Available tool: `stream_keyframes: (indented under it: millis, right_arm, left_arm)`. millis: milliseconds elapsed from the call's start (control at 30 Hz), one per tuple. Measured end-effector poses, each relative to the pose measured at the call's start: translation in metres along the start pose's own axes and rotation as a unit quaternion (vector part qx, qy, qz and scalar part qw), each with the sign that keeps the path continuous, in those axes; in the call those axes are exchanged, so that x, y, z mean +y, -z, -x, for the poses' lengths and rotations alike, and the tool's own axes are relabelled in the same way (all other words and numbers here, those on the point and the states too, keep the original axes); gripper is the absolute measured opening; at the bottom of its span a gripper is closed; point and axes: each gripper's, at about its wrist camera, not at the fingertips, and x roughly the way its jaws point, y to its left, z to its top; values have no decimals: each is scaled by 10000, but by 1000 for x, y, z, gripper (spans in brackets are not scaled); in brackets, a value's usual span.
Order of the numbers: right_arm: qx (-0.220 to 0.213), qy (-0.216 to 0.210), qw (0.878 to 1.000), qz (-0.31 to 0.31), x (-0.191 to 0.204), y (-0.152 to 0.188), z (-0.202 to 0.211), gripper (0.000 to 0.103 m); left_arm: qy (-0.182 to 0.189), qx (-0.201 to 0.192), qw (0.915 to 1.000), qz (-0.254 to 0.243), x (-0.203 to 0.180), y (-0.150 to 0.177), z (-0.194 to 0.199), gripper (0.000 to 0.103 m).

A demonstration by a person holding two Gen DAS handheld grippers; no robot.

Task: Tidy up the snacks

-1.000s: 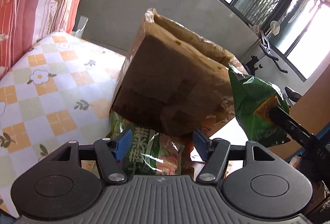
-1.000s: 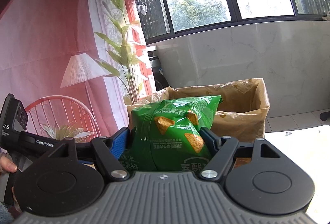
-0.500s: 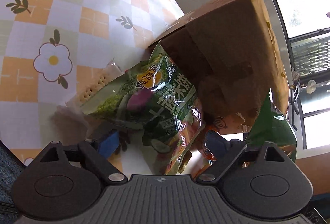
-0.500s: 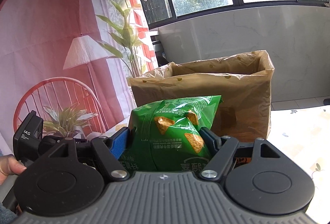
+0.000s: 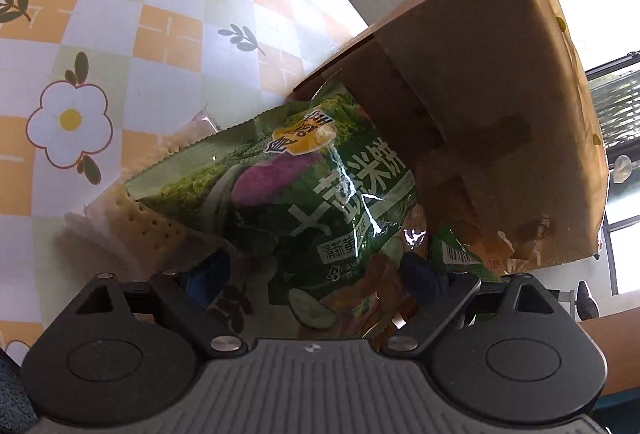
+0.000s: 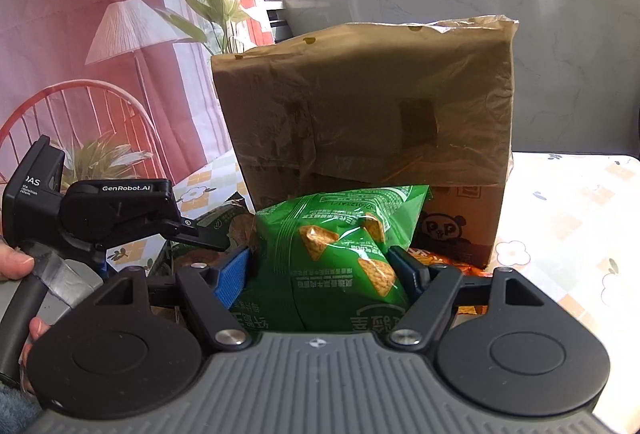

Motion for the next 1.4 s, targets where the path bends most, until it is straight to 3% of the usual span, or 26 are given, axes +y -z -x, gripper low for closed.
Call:
stream_keyframes:
  millis: [200, 400, 633, 767, 933, 1167, 1400]
  right_arm:
    - [37, -26, 10000, 58, 2, 0, -2, 75]
    - [-3, 17, 10000, 6, 0, -3, 2, 76]
    - [-387, -14, 9991, 149, 4, -13, 22, 75]
    - [-501, 5, 9986, 191, 6, -17, 27, 76]
    - [-577, 23, 9981, 225, 6, -19, 33, 76]
    - [-845, 85, 9962, 199, 2, -25, 47, 76]
    - [-1380, 107, 9895, 405, 8, -48, 67, 76]
  left_arm:
    - [49, -24, 9999, -151, -3, 0, -17, 93]
    - [80, -126, 9973, -713, -14, 3, -12, 66]
    - [191, -665, 9813, -1795, -37, 5, 41, 53]
    - [195, -568, 9856, -1580, -29, 0, 38, 51]
    - [250, -745, 9815, -1744, -34, 0, 54, 50]
    - [377, -1375, 9698, -1980, -40, 0, 95, 49]
    - [571, -2174, 9463, -2325, -66, -10, 134, 50]
